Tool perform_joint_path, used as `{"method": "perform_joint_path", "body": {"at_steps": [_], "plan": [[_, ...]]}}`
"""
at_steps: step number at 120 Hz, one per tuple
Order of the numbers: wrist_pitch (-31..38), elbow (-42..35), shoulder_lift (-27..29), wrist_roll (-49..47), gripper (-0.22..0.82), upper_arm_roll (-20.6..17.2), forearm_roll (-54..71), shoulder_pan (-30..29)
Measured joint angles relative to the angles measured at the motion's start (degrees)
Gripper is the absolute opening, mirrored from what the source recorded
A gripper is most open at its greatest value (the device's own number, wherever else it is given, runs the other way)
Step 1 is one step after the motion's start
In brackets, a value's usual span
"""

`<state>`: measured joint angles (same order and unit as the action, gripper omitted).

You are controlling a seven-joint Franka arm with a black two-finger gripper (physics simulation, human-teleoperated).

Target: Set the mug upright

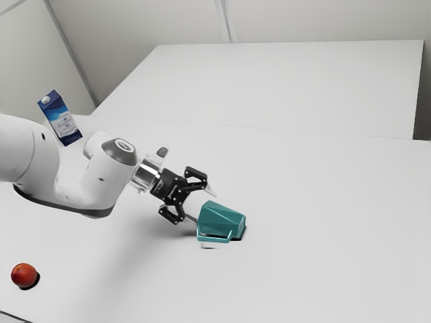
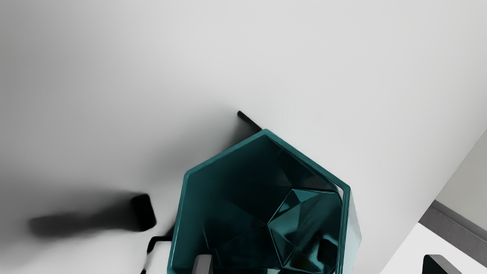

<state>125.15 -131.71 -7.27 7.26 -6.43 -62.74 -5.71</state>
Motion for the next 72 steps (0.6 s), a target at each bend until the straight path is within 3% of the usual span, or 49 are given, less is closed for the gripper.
{"method": "perform_joint_path", "body": {"at_steps": [16,34,46,59,72], "plan": [[0.85,0.10,-0.55,0.01,0.52,-0.58,-0.57,0.38],[1.55,0.15,-0.66,0.07,0.18,-0.68,-0.76,0.33],[1.87,0.12,-0.63,-0.01,0.02,-0.72,-0.62,0.31],[2.23,0.12,-0.52,-0.30,-0.08,-0.74,-0.32,0.36],[2.48,0.08,-0.20,-0.74,-0.12,-0.72,0.05,0.44]]}}
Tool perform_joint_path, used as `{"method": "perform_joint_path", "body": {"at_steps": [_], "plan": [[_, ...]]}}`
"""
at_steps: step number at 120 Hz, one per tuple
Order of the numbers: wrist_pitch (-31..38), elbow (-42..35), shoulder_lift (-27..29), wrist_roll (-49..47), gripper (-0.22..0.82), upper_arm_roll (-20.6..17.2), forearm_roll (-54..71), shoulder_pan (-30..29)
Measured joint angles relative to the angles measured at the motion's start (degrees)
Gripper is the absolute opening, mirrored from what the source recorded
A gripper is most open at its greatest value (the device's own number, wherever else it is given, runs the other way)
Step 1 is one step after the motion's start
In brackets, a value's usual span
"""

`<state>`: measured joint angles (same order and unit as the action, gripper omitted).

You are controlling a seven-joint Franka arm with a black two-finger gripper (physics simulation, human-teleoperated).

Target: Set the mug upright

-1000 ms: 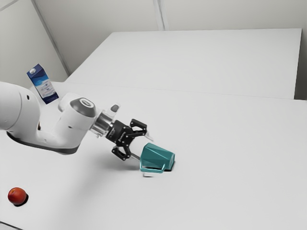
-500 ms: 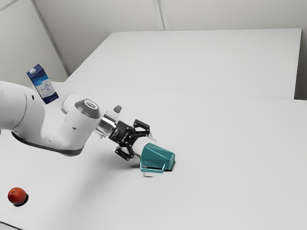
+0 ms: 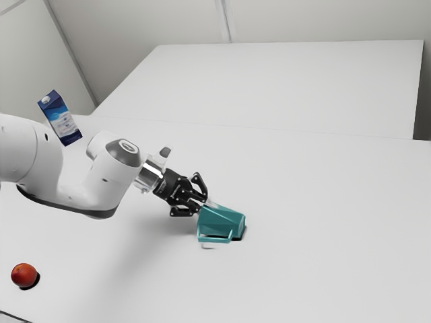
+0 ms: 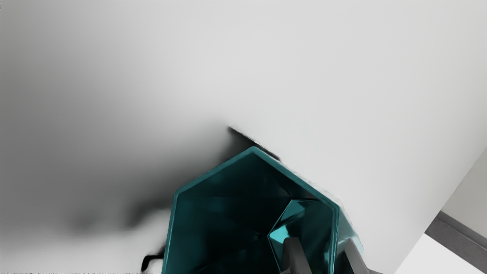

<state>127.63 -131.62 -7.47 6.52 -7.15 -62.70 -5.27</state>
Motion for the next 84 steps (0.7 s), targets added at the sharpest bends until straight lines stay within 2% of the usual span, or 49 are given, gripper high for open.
{"method": "perform_joint_path", "body": {"at_steps": [52,84], "plan": [[0.07,-0.15,4.22,0.26,-0.17,-0.05,2.43,-0.13],[0.97,0.45,8.91,-0.94,-0.17,0.08,19.10,-0.90]]}}
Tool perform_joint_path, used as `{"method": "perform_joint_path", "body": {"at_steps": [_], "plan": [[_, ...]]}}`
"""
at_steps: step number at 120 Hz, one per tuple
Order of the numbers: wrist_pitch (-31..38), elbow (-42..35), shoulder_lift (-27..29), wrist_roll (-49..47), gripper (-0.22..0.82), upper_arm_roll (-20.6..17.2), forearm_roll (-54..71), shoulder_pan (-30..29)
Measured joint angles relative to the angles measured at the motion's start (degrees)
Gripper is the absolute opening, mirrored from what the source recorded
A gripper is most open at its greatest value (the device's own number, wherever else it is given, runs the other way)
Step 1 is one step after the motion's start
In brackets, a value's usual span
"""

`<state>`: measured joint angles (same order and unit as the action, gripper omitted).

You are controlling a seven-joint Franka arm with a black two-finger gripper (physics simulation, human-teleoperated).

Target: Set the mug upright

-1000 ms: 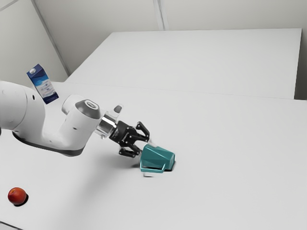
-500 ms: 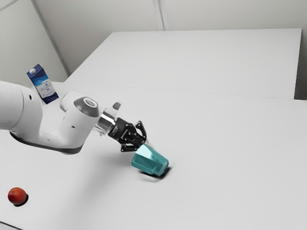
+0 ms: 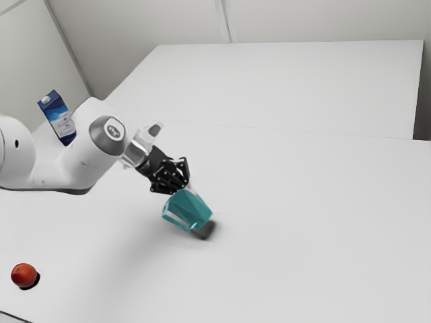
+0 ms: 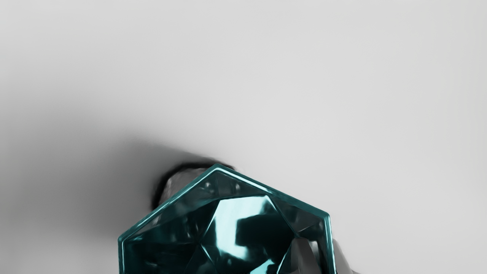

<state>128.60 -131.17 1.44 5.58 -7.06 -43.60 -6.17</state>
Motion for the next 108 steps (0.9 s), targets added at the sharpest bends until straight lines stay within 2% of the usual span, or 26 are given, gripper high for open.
{"method": "perform_joint_path", "body": {"at_steps": [45,108], "plan": [[4.36,1.56,0.63,-6.39,-0.16,0.43,25.24,1.84],[8.10,1.42,0.39,-11.54,-0.16,1.73,41.45,2.80]]}}
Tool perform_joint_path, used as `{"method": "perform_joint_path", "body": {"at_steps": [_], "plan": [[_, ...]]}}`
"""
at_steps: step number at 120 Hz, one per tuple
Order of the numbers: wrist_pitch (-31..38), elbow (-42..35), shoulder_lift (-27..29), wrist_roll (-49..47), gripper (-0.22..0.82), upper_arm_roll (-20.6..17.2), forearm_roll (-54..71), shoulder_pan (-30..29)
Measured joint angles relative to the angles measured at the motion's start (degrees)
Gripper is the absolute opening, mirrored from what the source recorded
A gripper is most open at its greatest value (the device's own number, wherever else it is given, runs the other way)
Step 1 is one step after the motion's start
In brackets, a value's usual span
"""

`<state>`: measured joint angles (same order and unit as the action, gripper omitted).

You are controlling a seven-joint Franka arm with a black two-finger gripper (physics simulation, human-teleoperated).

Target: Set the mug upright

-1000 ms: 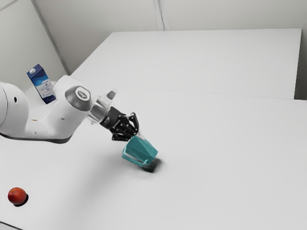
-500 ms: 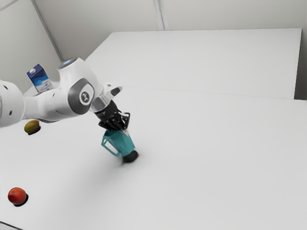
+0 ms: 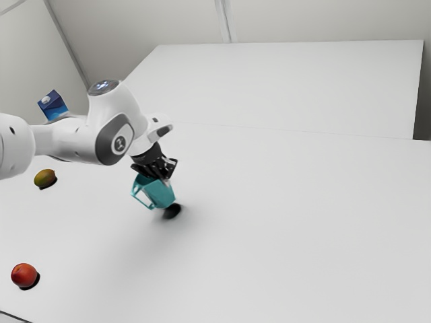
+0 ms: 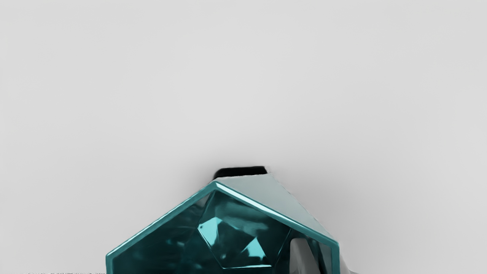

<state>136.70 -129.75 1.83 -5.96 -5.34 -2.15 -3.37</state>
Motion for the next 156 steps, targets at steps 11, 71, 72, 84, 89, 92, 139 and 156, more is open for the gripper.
{"method": "perform_joint_path", "body": {"at_steps": [11,71,72,84,89,92,139,156], "plan": [[-0.15,-0.14,-0.01,-0.50,-0.16,0.26,1.07,-0.52],[-3.64,1.99,-3.00,-2.55,-0.16,0.56,6.25,0.25],[-3.67,1.98,-3.04,-2.59,-0.16,0.56,6.26,0.27],[-3.92,1.94,-3.59,-2.94,-0.17,0.54,6.33,0.42],[-3.99,1.89,-3.83,-3.07,-0.17,0.53,6.38,0.39],[-4.03,1.81,-3.95,-3.15,-0.17,0.53,6.40,0.33],[-4.19,1.66,-5.53,-4.12,-0.17,0.52,6.44,-1.34],[-4.17,1.74,-6.00,-4.30,-0.17,0.51,6.43,-1.04]]}}
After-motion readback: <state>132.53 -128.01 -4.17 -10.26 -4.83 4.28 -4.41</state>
